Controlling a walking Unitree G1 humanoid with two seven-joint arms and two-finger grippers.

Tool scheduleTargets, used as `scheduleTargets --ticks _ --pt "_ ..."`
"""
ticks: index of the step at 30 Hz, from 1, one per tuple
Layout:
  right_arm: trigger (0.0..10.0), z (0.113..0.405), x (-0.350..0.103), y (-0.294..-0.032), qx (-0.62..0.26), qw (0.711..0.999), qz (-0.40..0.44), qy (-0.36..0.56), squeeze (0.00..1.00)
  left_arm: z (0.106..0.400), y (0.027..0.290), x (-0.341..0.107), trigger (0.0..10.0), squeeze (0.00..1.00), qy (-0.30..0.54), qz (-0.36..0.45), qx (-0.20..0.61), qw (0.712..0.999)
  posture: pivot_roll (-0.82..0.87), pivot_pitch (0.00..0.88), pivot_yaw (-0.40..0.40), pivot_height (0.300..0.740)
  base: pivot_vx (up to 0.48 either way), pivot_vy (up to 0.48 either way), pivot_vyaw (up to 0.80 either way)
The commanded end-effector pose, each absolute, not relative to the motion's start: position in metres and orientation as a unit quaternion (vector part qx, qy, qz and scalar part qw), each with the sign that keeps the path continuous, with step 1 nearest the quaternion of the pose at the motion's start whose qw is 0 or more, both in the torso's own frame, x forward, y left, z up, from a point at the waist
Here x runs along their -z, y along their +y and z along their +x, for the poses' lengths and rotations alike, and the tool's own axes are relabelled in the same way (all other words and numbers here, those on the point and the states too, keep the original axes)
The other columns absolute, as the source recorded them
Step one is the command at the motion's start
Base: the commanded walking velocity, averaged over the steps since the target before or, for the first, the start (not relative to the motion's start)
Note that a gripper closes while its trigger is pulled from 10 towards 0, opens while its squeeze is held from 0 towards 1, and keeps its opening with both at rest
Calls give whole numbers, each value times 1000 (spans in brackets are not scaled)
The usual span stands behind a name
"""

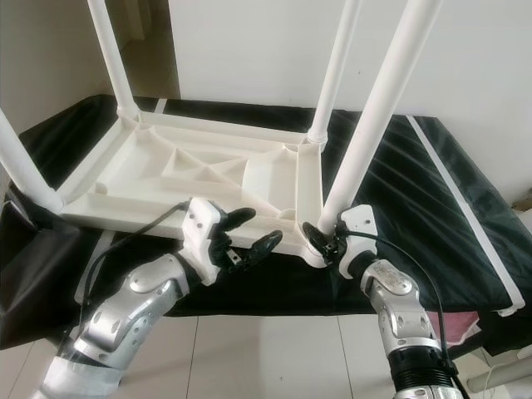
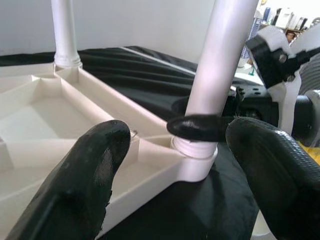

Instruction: Building children table

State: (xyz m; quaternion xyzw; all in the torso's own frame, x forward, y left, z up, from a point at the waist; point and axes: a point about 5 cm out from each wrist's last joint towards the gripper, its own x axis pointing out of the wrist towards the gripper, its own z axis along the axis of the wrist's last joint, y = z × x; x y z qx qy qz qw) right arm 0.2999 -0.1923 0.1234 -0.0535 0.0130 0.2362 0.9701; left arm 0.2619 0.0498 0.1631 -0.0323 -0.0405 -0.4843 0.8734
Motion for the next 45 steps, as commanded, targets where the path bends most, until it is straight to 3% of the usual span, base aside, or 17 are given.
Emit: scheduleTargets --ticks 1,5,10,19,23,32,36,40,45 --pt "10000 297 -115 -192 -240 967 -74 33 0 255 45 -163 10000 0 -40 -26 526 849 6 13 -74 740 0 0 0" --pt "10000 297 -115 -194 -219 973 -62 30 0 254 46 -162 10000 0 -37 -25 526 849 4 11 -73 740 0 0 0" --pt "10000 301 -113 -201 -111 992 -51 33 0 252 43 -160 10000 0 -35 -27 532 846 -3 7 -76 740 0 0 0" --pt "10000 297 -108 -193 -81 996 -31 32 0 250 40 -158 10000 0 -31 -24 538 842 -8 6 -75 740 0 0 0" --pt "10000 297 -109 -196 4 1000 -15 22 0 249 40 -158 10000 0 -31 -22 541 840 -10 0 -75 740 0 0 0" --pt "10000 296 -104 -186 117 993 -6 31 0 245 35 -157 10000 0 -31 -30 547 836 -8 0 -74 740 0 0 0" --pt "10000 296 -100 -180 213 976 -7 46 0 243 29 -156 10000 0 -31 -33 551 833 0 0 -78 740 0 0 0" --pt "10000 296 -100 -165 193 980 3 41 0 245 28 -159 10000 0 -37 -37 548 835 4 0 -76 740 0 0 0" --pt "10000 295 -100 -163 195 980 6 42 0 245 28 -159 10000 0 -36 -37 549 834 6 0 -73 740 0 0 0"
